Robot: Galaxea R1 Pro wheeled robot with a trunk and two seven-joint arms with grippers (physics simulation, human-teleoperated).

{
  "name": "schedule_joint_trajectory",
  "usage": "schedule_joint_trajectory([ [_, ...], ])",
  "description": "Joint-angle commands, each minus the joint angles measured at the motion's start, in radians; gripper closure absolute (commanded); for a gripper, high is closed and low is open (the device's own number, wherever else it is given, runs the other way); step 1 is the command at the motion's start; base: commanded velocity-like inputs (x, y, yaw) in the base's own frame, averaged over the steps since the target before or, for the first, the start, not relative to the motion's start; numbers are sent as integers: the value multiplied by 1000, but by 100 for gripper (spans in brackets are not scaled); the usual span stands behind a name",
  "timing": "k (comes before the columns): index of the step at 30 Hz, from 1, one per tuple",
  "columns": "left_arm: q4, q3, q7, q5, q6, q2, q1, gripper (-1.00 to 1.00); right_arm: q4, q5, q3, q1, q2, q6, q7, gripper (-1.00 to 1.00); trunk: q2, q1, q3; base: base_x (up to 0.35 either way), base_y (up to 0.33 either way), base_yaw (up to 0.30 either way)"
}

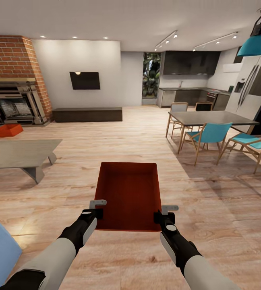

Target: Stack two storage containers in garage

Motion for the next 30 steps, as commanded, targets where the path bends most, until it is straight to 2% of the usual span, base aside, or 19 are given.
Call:
schedule_joint_trajectory([
  [1,1,-5,10,9,8,9,0,100,-9,11,-39,-2,-1,-8,-7,100,-1,0,0,0,0,0],
  [30,1,-4,9,9,8,9,0,100,-9,11,-39,-2,-1,-8,-7,100,-1,0,47,0,0,0],
])
